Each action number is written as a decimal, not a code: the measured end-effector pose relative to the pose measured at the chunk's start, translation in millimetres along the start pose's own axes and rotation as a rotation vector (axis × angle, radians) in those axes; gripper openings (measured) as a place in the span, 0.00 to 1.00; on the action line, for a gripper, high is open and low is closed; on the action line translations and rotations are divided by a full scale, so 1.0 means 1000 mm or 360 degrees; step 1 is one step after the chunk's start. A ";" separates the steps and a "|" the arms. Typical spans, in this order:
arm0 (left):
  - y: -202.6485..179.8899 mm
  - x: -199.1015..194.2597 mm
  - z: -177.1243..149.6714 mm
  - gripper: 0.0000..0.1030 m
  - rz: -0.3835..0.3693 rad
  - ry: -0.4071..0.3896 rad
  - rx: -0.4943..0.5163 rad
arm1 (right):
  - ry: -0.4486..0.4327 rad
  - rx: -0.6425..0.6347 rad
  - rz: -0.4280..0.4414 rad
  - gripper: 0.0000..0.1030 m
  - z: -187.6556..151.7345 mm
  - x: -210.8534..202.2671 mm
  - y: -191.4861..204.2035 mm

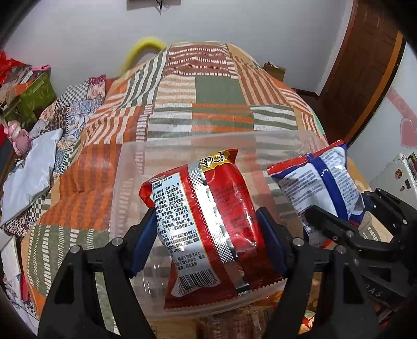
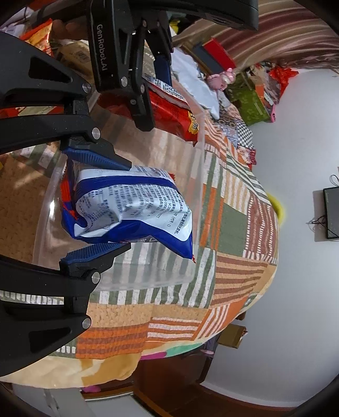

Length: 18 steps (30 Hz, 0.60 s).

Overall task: Organize snacks
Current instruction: 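Carry both bags into the clear box and open both tools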

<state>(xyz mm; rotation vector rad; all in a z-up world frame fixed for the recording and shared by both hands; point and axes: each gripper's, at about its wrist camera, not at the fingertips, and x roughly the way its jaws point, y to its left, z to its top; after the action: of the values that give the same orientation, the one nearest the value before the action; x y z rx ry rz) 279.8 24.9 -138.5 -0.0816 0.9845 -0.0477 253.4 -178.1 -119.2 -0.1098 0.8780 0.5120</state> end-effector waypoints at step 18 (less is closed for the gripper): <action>-0.007 -0.062 -0.021 0.72 -0.0028 -0.0151 0.0045 | -0.0109 -0.0006 0.0015 0.48 -0.006 -0.043 0.009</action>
<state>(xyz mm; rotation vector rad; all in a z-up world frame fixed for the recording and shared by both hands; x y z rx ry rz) 228.4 21.7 -97.8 -0.0661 0.8882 -0.0728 222.6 -188.8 -89.0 -0.0914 0.8110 0.5234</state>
